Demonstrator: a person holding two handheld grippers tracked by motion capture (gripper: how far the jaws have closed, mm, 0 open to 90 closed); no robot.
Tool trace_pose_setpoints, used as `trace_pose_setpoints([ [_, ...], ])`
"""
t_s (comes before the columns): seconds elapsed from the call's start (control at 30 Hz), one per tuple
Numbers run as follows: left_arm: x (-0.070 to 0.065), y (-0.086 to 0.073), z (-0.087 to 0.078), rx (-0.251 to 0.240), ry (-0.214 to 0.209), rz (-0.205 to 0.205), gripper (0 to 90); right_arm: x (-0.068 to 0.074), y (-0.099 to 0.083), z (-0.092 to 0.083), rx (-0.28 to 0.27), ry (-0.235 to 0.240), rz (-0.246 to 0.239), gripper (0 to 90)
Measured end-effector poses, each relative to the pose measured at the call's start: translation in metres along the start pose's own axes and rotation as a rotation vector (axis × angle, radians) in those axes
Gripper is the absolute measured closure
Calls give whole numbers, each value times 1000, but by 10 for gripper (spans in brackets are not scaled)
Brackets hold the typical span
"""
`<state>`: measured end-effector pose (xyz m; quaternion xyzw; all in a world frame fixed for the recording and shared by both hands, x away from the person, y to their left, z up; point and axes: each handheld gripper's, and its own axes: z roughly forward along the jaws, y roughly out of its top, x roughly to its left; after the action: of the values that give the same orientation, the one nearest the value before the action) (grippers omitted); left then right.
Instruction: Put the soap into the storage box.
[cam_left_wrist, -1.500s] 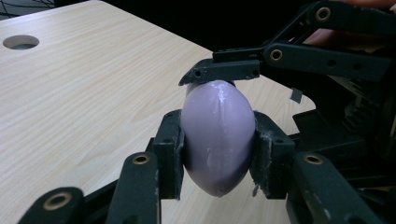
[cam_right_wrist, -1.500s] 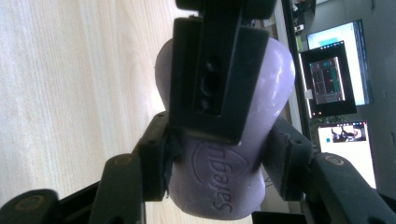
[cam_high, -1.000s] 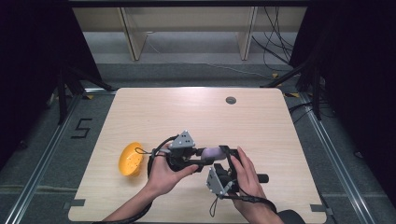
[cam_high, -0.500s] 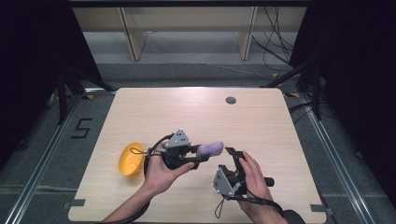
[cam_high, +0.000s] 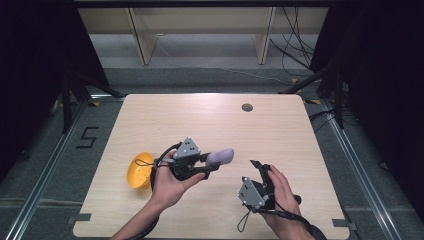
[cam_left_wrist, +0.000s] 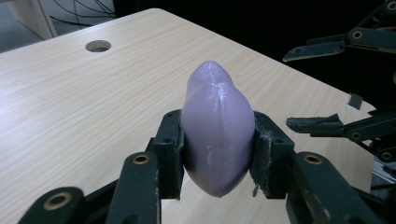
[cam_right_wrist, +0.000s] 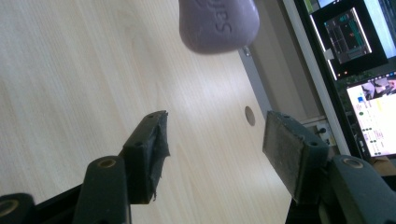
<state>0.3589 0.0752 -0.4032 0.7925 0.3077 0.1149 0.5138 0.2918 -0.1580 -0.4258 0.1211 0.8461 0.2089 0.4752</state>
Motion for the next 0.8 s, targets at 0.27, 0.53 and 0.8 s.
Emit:
trace_pose_setpoints([
  [0.27, 3, 0, -6, -27, 33, -13, 590, -3, -10, 0, 10, 3, 38, 417],
  [0.53, 1, -9, -12, -56, 84, -28, 590, -4, -14, 1, 15, 1, 54, 419],
  [0.8, -2, -16, -18, -101, 125, -42, 590, -6, -15, 1, 22, -1, 40, 419],
])
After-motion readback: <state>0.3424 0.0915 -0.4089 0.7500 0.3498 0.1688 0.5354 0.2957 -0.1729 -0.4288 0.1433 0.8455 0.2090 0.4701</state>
